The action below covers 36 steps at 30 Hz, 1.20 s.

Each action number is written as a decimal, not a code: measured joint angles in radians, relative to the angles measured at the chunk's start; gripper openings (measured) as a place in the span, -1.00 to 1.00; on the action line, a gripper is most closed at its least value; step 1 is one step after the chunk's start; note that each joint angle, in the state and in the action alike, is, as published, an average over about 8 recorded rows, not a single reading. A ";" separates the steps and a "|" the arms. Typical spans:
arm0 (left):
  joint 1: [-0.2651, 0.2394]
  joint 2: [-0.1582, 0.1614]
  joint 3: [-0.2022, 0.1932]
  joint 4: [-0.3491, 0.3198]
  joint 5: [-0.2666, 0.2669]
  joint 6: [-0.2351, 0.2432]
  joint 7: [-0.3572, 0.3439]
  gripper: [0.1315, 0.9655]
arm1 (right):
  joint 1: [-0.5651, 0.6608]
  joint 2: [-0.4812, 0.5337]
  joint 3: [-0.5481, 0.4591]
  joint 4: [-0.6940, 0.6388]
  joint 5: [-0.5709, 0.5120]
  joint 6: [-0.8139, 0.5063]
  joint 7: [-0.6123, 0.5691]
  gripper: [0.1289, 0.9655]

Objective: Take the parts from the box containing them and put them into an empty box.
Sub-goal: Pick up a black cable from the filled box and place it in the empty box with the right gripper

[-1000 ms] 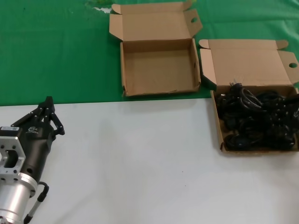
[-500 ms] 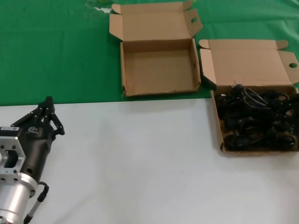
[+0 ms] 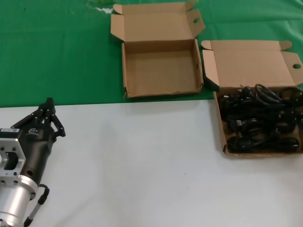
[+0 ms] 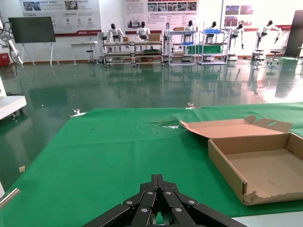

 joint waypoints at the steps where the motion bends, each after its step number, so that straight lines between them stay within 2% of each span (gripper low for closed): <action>1: 0.000 0.000 0.000 0.000 0.000 0.000 0.000 -0.98 | 0.001 0.003 0.003 0.004 0.003 -0.001 -0.003 -0.84; 9: 0.000 0.000 0.000 0.000 0.000 0.000 0.000 -0.98 | 0.021 0.008 0.023 0.028 0.020 0.003 -0.022 -0.84; 17: 0.000 0.000 0.000 0.000 0.000 0.000 0.000 -0.98 | 0.059 -0.028 0.022 0.031 0.022 0.018 -0.070 -0.84; 36: 0.000 0.000 0.000 0.000 0.000 0.000 0.000 -0.98 | 0.198 -0.228 -0.022 -0.096 0.024 0.069 -0.328 -0.84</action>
